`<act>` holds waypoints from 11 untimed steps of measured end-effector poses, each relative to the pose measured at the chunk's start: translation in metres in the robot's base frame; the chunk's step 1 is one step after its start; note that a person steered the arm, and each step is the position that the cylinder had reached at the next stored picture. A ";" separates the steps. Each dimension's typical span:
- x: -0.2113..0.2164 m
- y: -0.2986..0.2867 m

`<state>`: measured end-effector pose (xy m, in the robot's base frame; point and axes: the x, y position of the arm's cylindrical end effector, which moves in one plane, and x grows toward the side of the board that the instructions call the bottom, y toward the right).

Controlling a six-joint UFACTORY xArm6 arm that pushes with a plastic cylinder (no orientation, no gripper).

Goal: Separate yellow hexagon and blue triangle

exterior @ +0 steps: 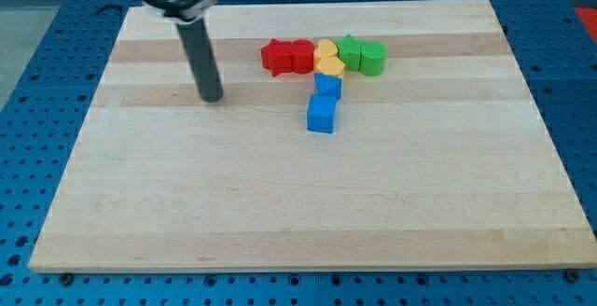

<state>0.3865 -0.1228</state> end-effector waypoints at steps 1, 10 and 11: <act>-0.009 0.025; -0.016 0.186; -0.016 0.190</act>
